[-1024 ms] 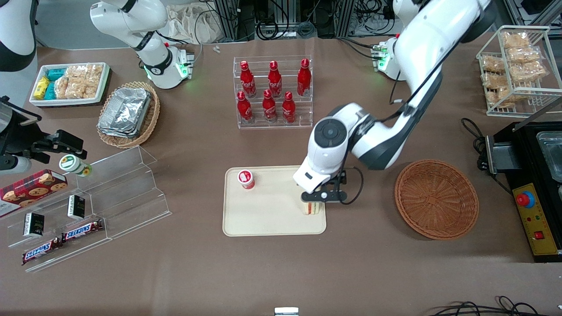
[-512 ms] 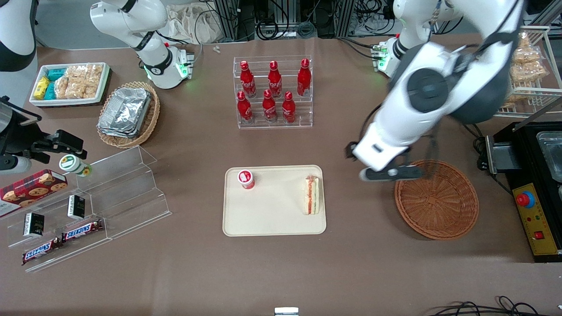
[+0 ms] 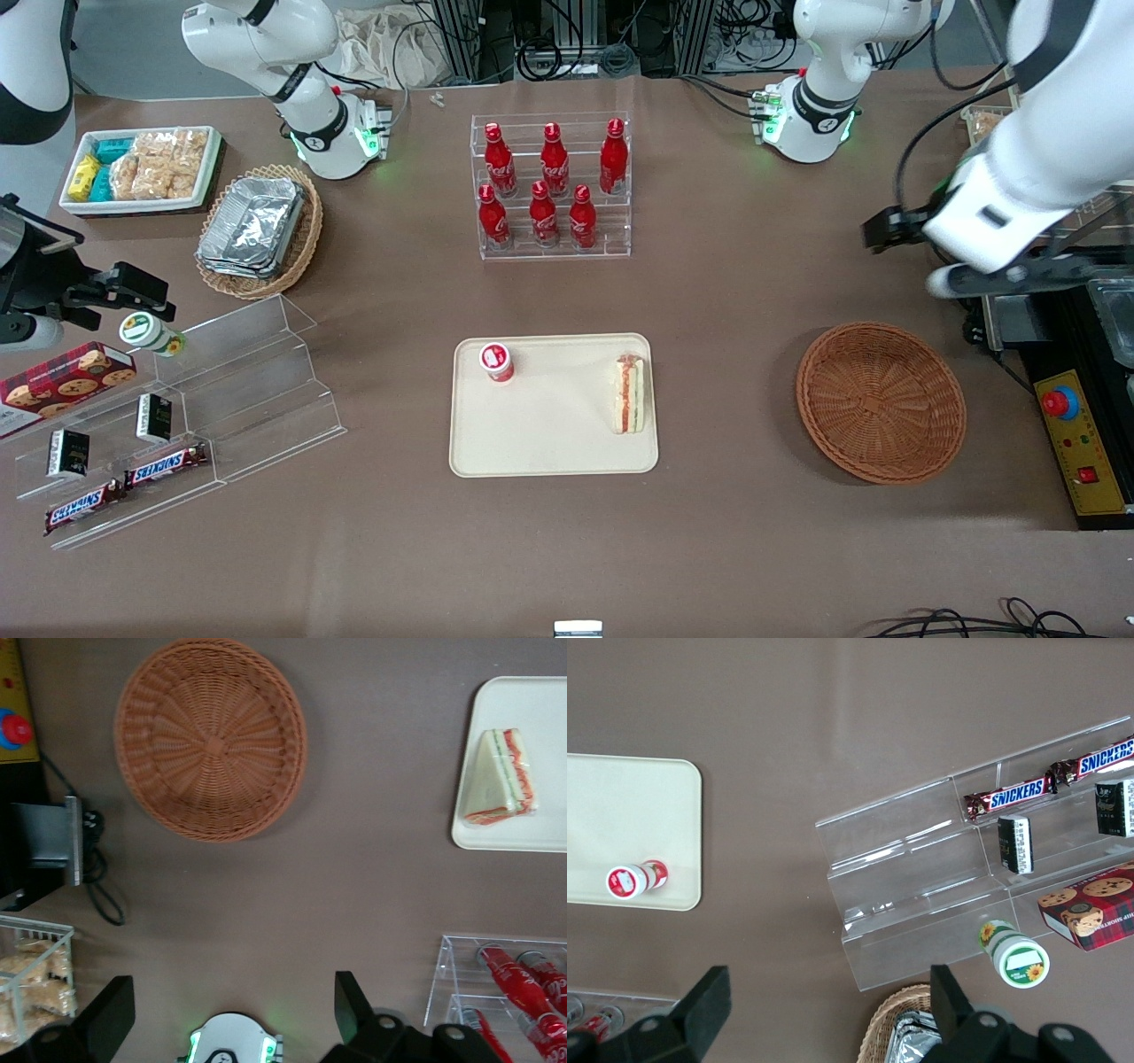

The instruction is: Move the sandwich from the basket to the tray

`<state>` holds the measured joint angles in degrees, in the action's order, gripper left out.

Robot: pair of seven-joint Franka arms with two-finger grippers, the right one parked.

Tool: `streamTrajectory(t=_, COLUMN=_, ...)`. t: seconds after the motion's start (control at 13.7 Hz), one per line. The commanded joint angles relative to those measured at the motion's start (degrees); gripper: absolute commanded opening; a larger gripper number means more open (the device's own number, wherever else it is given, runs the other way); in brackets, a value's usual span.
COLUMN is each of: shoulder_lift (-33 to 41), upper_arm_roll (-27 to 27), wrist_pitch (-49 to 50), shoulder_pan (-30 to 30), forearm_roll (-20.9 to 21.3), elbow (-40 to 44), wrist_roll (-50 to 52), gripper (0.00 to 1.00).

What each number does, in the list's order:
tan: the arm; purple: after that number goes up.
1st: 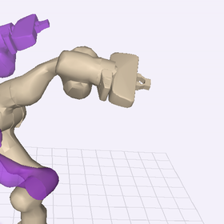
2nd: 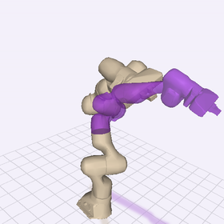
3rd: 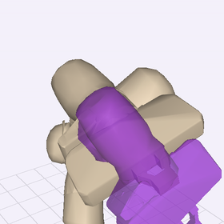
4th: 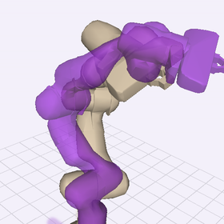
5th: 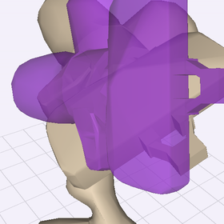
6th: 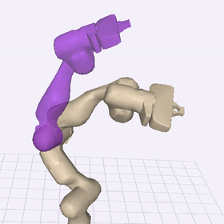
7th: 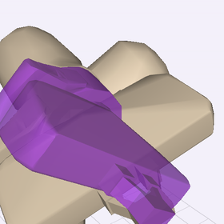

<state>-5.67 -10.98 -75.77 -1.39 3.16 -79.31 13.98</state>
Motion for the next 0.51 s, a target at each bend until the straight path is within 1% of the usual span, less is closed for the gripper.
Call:
streamTrajectory(t=0.0, shoulder_lift=5.66, upper_arm_roll=5.87, wrist_pitch=2.19, shoulder_pan=-3.88, forearm_roll=-0.88, elbow=-4.88, wrist_roll=-6.13, gripper=1.0)
streamTrajectory(t=0.15, shoulder_lift=7.34, upper_arm_roll=7.45, wrist_pitch=2.56, shoulder_pan=-5.19, forearm_roll=-0.44, elbow=-6.73, wrist_roll=-7.12, gripper=1.0)
streamTrajectory(t=0.22, shoulder_lift=7.17, upper_arm_roll=9.29, wrist_pitch=2.47, shoulder_pan=-6.69, forearm_roll=-0.35, elbow=-6.56, wrist_roll=-7.04, gripper=1.0)
streamTrajectory(t=0.44, shoulder_lift=5.85, upper_arm_roll=9.66, wrist_pitch=2.29, shoulder_pan=-7.23, forearm_roll=0.0, elbow=-5.94, wrist_roll=-7.03, gripper=1.0)
